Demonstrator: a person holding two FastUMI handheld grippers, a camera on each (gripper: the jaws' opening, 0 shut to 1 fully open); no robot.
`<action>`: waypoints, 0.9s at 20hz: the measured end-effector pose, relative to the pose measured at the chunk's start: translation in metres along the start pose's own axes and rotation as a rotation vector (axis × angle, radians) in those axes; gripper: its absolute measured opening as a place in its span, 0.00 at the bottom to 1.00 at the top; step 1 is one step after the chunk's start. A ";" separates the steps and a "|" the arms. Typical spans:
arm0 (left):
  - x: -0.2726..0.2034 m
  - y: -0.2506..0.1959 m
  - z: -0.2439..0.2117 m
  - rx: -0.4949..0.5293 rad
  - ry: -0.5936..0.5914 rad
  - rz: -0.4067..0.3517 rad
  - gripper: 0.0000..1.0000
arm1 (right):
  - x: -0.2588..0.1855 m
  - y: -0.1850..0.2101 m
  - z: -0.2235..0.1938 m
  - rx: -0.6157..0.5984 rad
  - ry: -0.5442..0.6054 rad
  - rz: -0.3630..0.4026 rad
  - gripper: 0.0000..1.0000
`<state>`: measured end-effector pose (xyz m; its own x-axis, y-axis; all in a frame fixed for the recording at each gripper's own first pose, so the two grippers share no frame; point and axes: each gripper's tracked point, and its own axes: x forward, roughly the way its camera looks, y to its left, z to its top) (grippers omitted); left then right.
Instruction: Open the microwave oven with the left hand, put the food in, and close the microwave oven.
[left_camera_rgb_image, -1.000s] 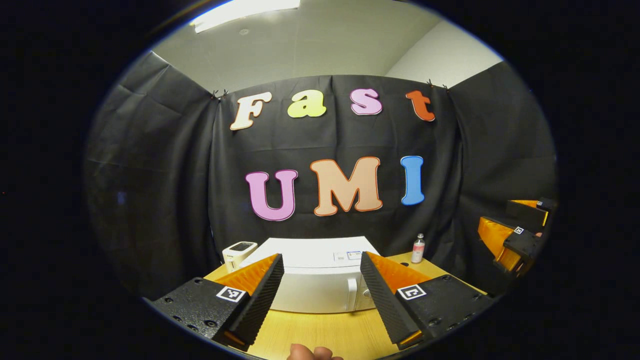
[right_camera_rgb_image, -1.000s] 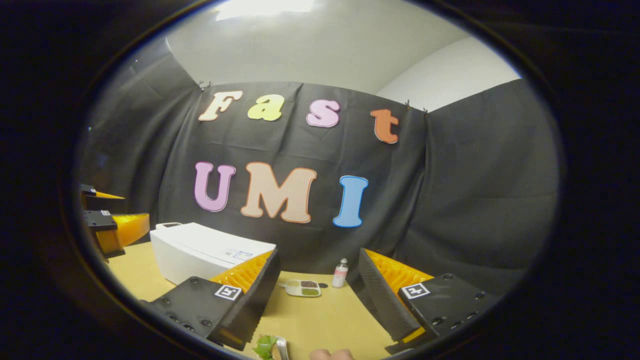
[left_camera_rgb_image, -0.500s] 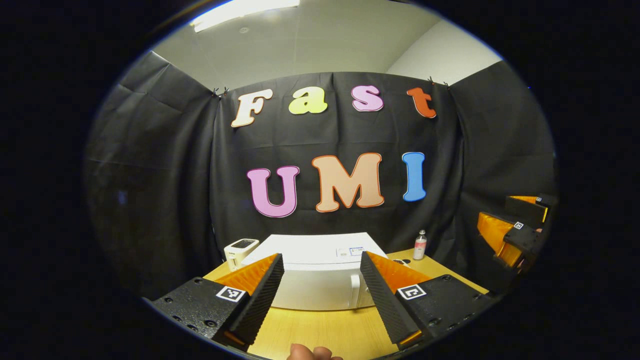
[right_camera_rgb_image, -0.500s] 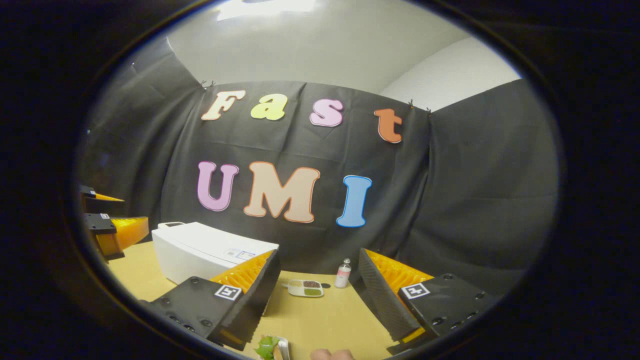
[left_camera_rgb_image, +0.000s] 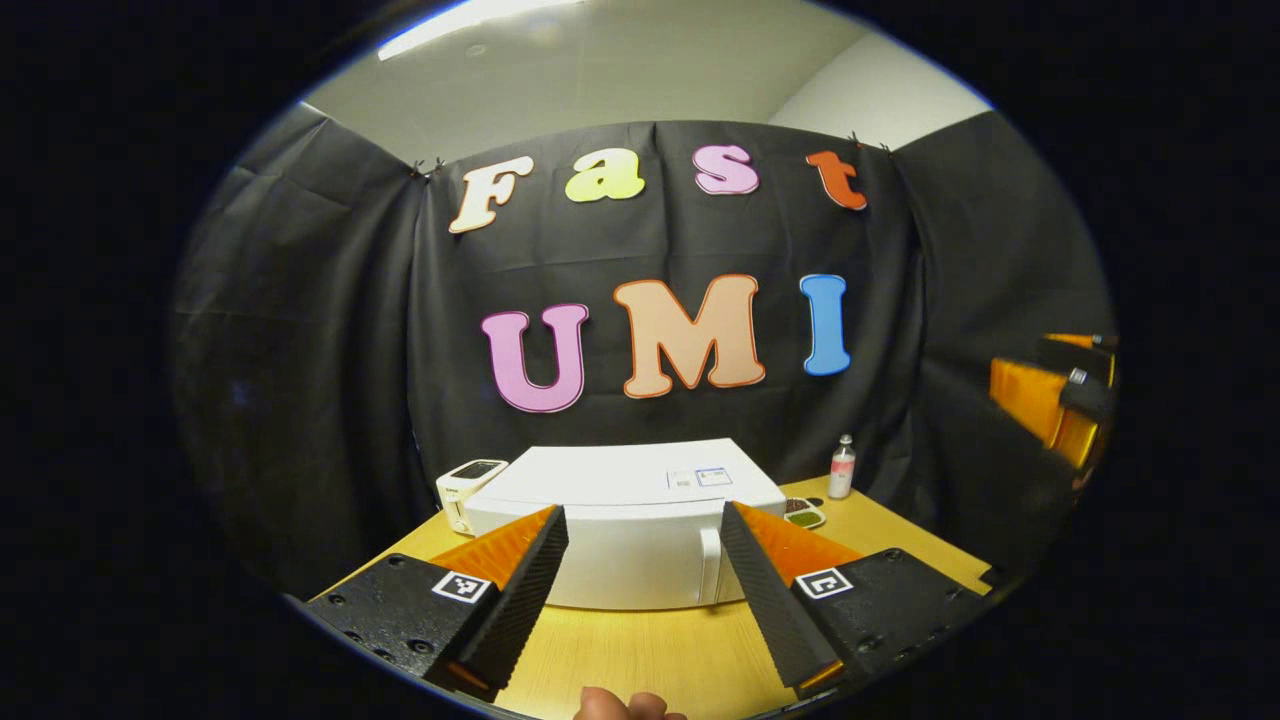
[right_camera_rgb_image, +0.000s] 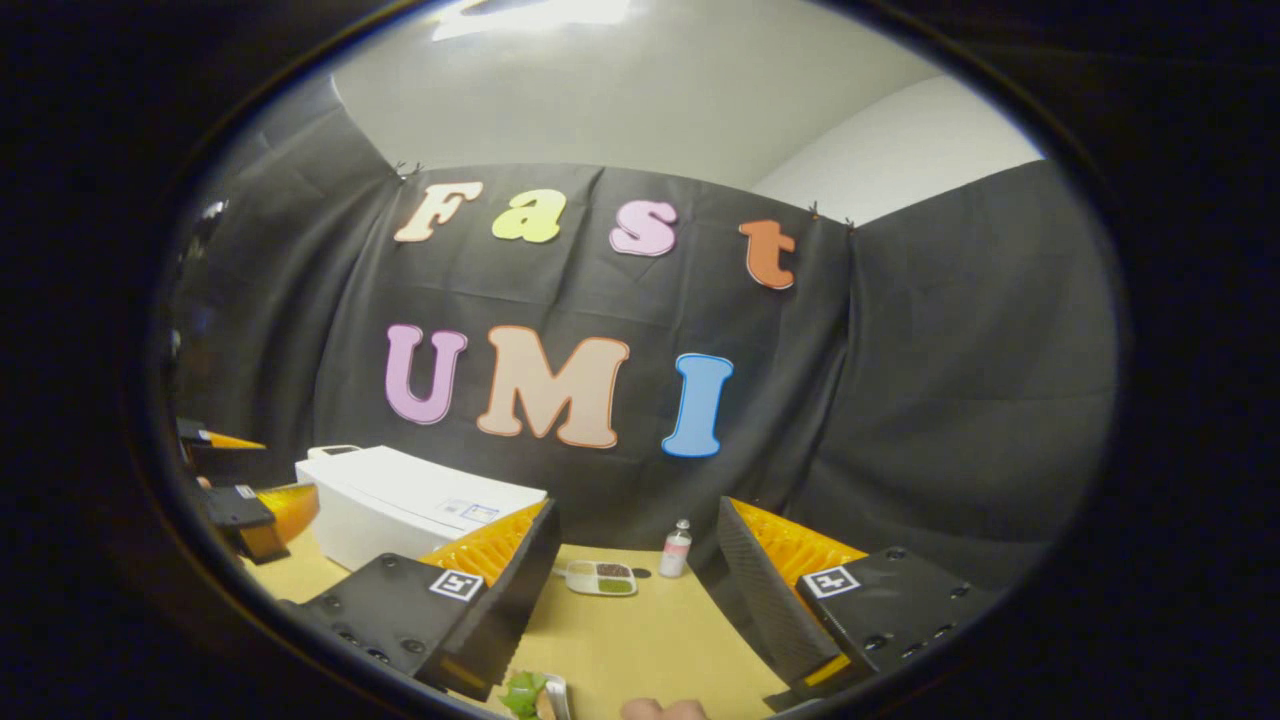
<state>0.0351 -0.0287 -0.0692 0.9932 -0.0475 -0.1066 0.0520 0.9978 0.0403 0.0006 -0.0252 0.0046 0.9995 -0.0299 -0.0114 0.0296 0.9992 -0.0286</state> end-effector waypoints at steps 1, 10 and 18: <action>0.006 -0.004 -0.012 0.001 0.015 -0.009 0.95 | 0.001 -0.005 -0.001 -0.008 0.002 -0.008 0.96; 0.066 -0.036 -0.085 0.013 0.081 -0.098 0.95 | -0.014 -0.061 0.009 -0.152 0.036 -0.095 0.96; 0.124 -0.066 -0.139 0.006 0.085 -0.149 0.95 | -0.034 -0.086 0.021 -0.212 0.061 -0.152 0.96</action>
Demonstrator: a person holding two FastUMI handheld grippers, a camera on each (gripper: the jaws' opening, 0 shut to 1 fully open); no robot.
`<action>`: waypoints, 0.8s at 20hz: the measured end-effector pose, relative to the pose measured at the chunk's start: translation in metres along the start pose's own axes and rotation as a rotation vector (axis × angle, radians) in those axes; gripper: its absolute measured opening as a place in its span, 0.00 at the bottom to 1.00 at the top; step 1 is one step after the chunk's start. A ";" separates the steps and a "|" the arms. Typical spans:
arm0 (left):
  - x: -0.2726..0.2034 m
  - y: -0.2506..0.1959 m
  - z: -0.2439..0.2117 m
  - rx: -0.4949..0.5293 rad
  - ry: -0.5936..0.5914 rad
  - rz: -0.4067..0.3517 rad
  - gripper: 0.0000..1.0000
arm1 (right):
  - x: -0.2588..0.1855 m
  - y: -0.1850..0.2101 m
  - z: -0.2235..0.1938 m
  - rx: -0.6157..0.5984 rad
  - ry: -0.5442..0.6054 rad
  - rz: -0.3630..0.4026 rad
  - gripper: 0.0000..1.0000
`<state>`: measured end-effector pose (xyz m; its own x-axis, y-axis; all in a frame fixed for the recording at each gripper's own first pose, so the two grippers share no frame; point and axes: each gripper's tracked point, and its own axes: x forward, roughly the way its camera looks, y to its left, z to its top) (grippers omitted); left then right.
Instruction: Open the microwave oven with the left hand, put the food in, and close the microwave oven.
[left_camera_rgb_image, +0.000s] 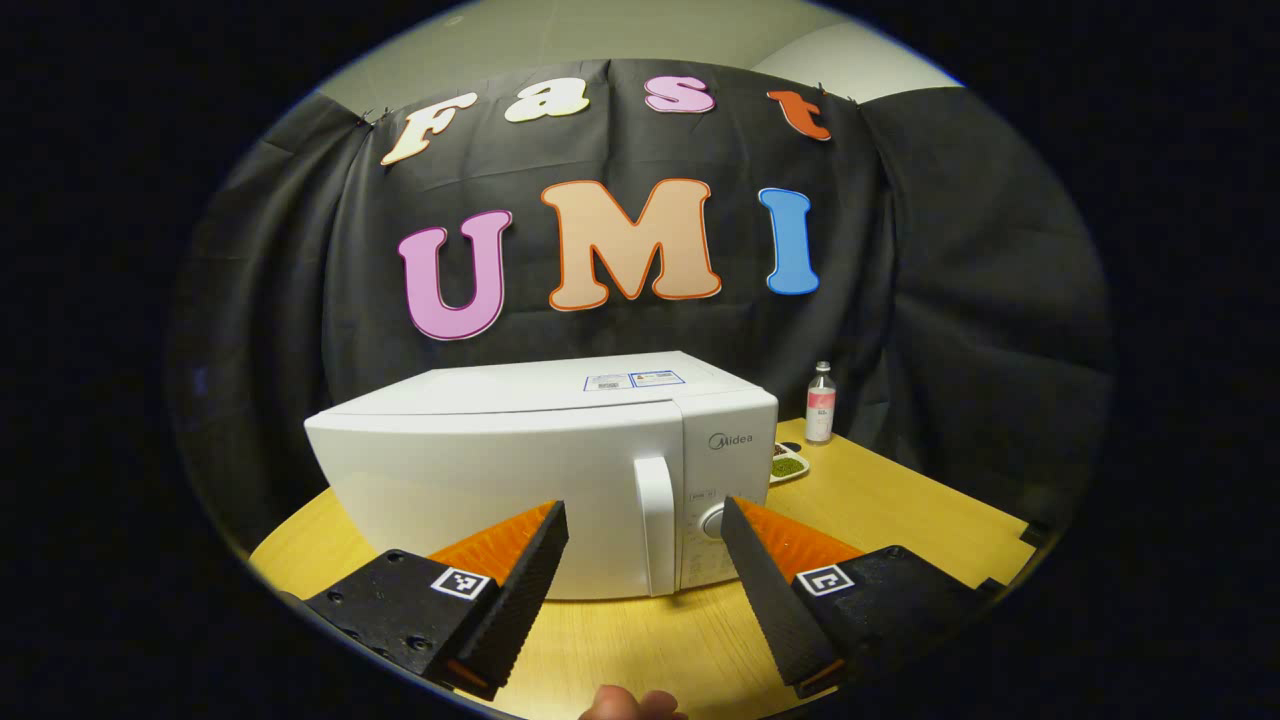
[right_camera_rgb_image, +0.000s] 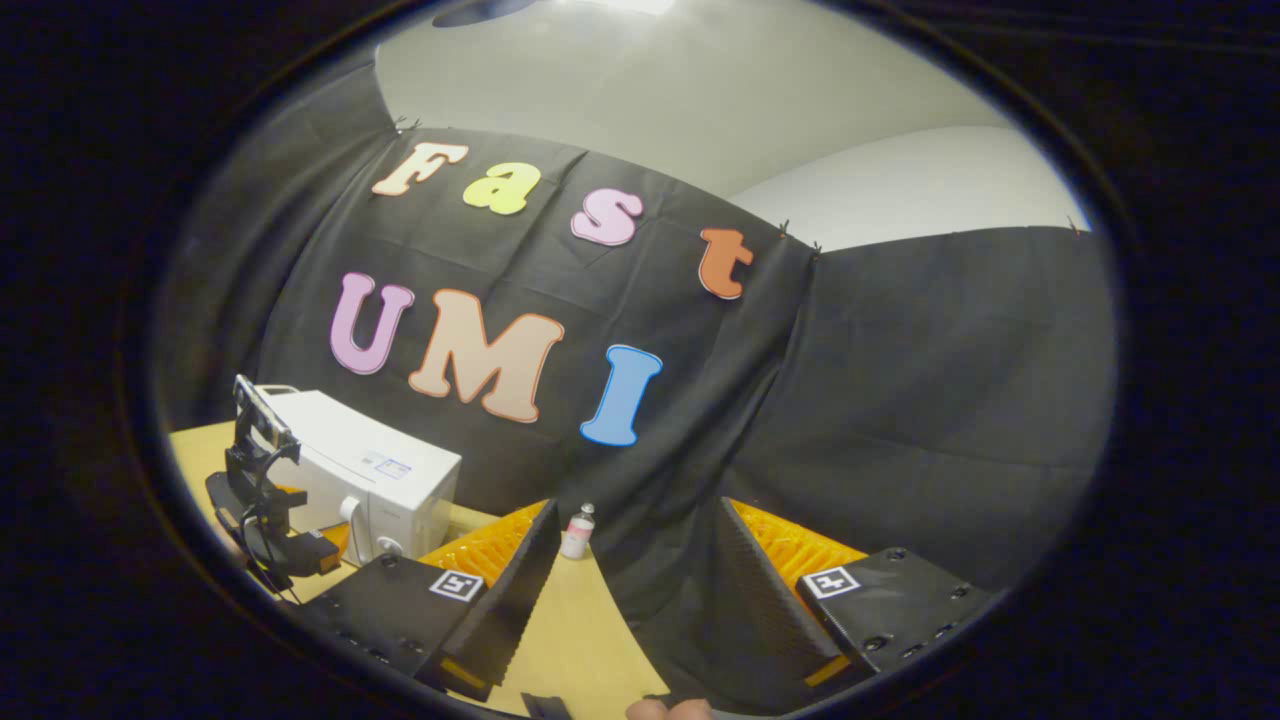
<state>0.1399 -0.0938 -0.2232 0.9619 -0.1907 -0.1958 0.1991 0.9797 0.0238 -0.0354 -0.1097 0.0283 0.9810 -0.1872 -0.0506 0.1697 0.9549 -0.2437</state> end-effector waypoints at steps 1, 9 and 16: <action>0.008 -0.002 -0.004 0.013 0.002 -0.003 0.95 | -0.002 -0.005 0.001 -0.006 0.007 -0.010 0.97; 0.044 -0.007 -0.056 -0.020 0.106 -0.007 0.95 | -0.009 -0.035 0.000 -0.027 0.040 -0.078 0.97; 0.055 0.001 -0.064 -0.041 0.111 0.012 0.92 | -0.005 -0.029 0.003 -0.051 0.028 -0.059 0.97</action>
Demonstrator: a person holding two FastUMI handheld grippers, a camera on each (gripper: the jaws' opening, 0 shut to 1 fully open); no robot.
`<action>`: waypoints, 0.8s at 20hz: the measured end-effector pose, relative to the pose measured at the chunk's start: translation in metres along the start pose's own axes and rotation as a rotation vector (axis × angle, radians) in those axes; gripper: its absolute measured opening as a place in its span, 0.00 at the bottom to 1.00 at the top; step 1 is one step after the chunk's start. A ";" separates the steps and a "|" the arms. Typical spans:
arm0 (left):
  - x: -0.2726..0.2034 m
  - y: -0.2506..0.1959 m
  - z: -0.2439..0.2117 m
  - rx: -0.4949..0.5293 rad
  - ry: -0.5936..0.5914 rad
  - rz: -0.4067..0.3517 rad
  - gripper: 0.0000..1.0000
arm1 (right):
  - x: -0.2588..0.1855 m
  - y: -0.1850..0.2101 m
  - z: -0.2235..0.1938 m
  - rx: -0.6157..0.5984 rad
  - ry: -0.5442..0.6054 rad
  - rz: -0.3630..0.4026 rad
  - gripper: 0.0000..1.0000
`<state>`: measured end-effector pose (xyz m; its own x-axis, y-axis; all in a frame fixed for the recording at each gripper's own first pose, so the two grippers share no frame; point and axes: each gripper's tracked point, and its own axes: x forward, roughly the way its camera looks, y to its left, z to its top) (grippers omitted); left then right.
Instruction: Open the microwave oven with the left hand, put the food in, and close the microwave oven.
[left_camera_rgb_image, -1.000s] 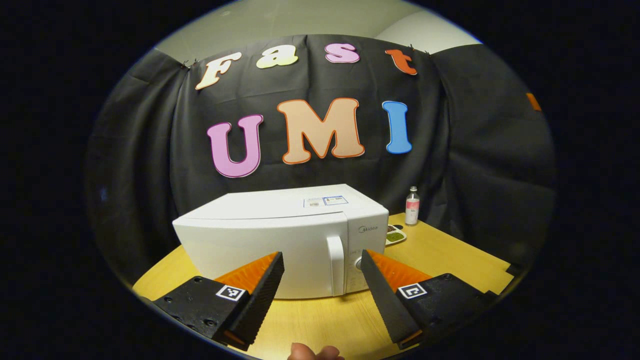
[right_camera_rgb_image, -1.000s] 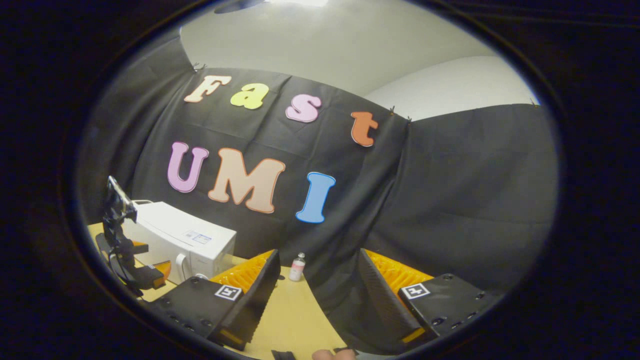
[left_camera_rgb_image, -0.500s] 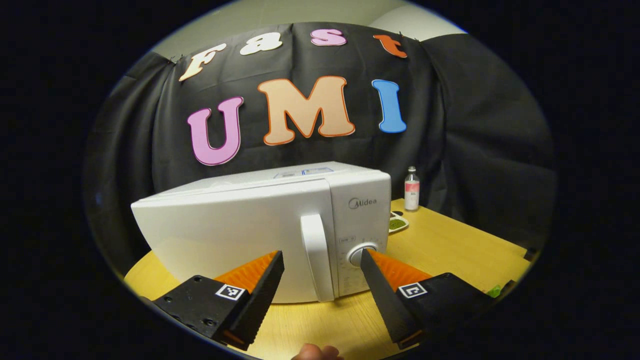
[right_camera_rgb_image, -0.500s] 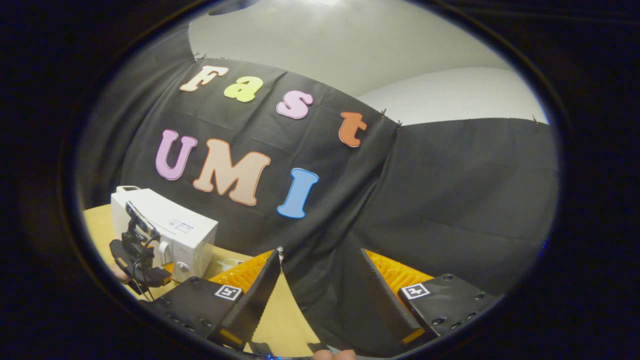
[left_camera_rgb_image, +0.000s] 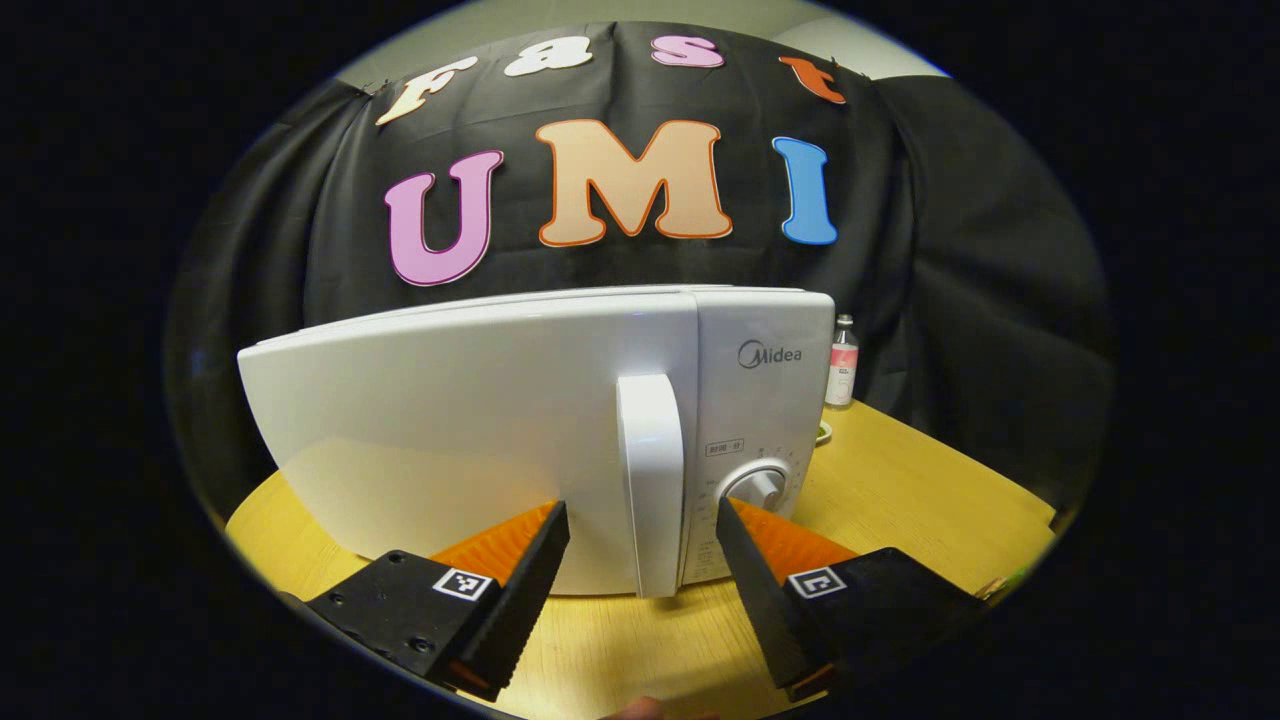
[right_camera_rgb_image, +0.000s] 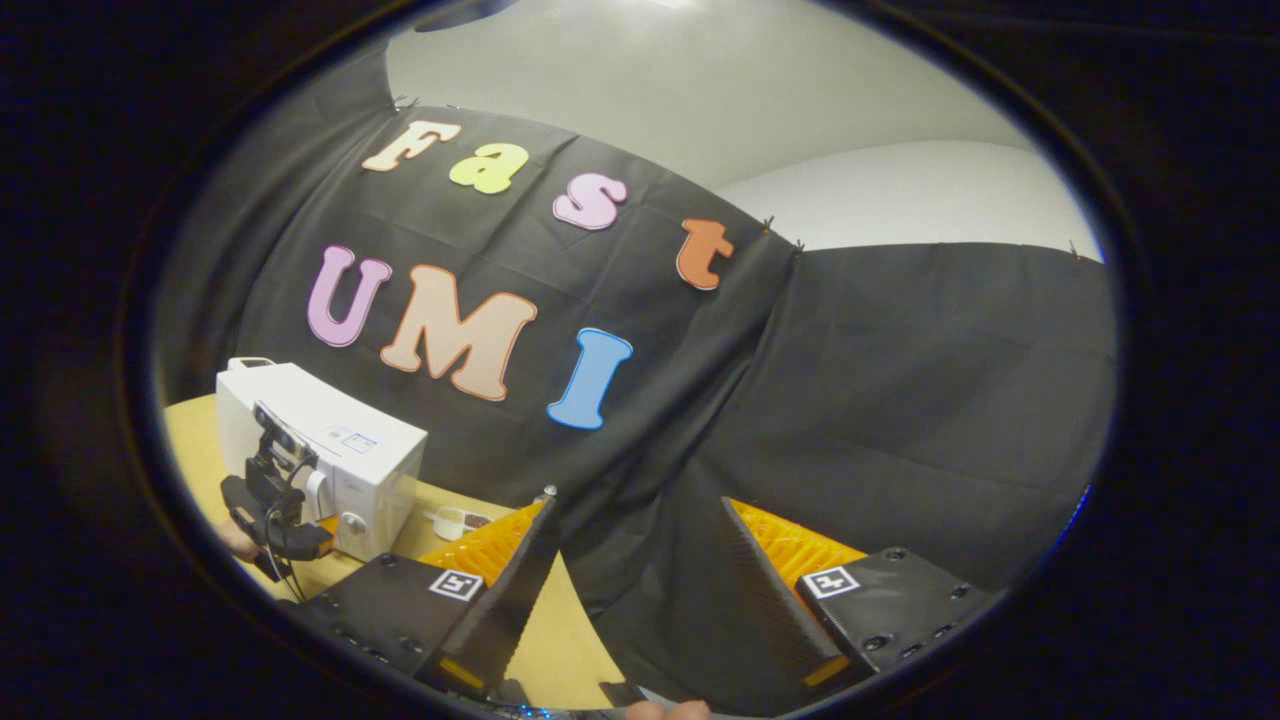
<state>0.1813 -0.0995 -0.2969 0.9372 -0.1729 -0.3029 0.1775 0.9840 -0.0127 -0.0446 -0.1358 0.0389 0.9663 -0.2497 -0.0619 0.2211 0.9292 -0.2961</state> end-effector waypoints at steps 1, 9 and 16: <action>0.001 0.000 0.003 0.001 -0.009 -0.002 0.86 | 0.001 0.001 0.000 -0.004 -0.003 0.006 0.97; 0.000 -0.010 0.002 -0.003 -0.009 -0.041 0.22 | 0.008 -0.004 0.016 0.014 -0.047 -0.001 0.97; -0.003 -0.010 0.001 0.008 -0.004 -0.076 0.10 | 0.009 -0.004 0.017 0.037 -0.048 0.006 0.97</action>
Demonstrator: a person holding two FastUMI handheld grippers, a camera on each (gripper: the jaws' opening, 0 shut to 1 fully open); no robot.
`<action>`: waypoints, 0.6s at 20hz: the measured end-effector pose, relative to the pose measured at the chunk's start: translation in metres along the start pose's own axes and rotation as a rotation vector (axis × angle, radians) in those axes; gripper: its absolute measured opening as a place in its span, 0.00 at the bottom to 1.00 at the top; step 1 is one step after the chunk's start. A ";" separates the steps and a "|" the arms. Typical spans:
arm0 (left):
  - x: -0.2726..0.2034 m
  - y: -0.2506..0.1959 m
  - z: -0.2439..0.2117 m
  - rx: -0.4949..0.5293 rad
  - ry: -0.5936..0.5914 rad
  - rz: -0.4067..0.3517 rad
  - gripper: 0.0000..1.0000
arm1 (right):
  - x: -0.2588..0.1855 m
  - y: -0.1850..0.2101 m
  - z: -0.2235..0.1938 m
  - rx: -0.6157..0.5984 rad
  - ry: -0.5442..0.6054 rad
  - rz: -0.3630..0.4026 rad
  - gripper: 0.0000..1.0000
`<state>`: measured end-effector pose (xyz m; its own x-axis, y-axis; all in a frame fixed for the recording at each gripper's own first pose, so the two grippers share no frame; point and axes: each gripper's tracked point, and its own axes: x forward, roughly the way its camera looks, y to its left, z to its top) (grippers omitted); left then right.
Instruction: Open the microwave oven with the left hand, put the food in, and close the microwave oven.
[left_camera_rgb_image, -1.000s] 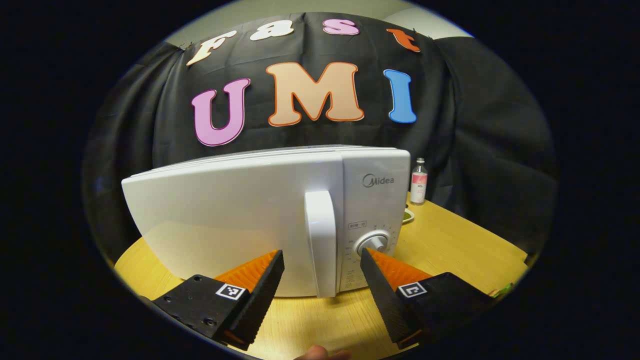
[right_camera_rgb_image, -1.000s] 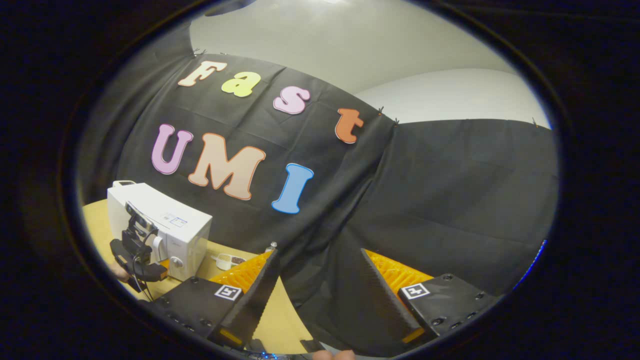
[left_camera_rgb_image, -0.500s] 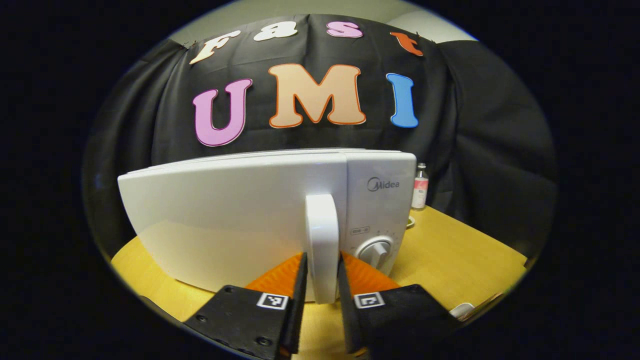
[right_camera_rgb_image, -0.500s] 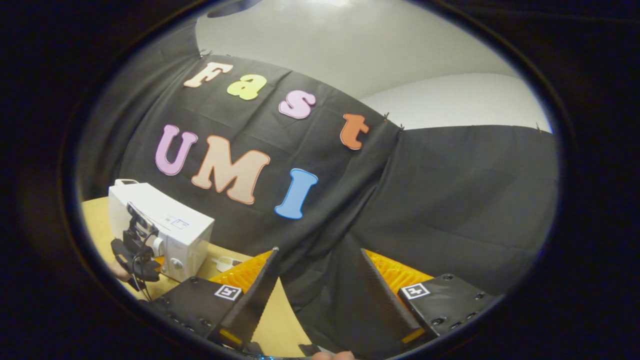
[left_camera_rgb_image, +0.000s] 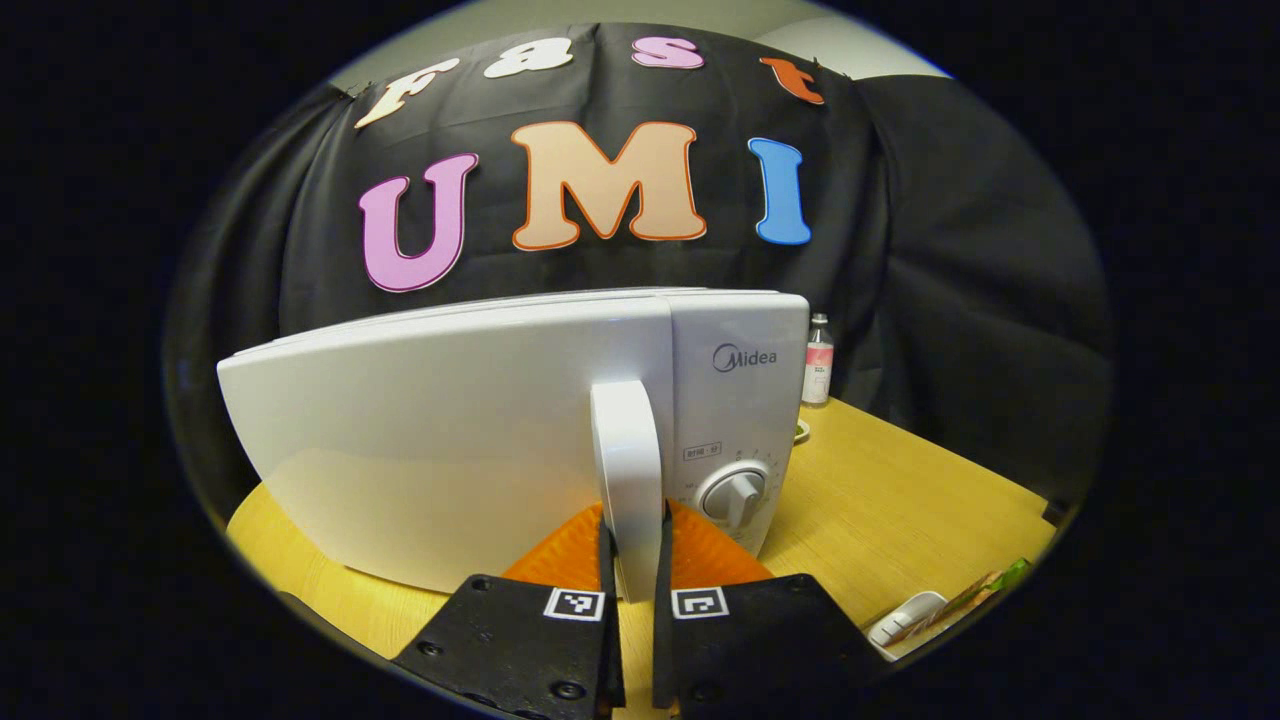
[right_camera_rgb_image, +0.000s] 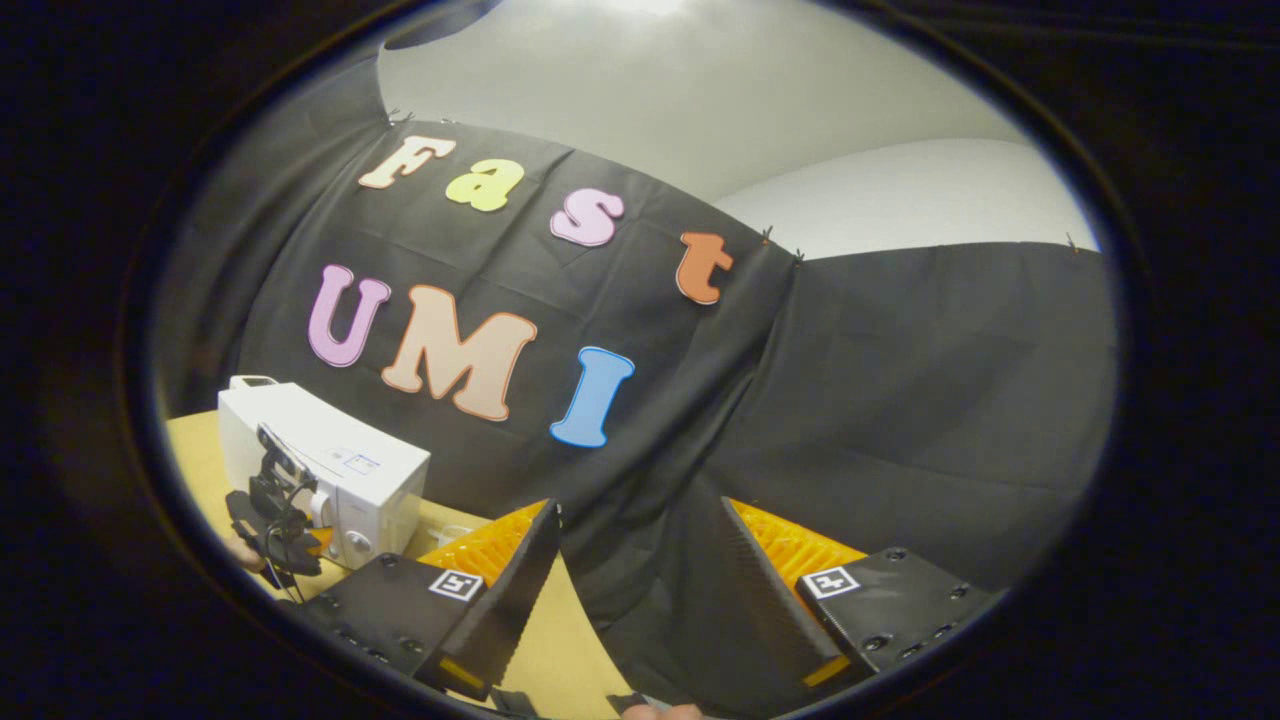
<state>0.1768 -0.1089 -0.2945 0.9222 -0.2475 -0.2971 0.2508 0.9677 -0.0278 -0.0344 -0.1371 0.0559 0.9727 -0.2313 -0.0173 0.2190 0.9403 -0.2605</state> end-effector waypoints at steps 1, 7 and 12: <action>0.001 -0.001 0.003 -0.005 -0.006 0.001 0.08 | 0.000 0.000 0.001 -0.003 -0.004 0.002 0.97; 0.000 -0.001 -0.001 -0.007 0.022 -0.032 0.03 | 0.001 -0.003 0.002 0.003 -0.009 -0.009 0.97; -0.007 -0.001 -0.006 -0.026 0.065 -0.034 0.03 | 0.006 0.000 0.003 -0.002 -0.017 -0.007 0.97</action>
<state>0.1686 -0.1074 -0.2983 0.8921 -0.2769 -0.3570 0.2727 0.9600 -0.0631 -0.0283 -0.1373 0.0590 0.9723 -0.2336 0.0008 0.2256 0.9381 -0.2628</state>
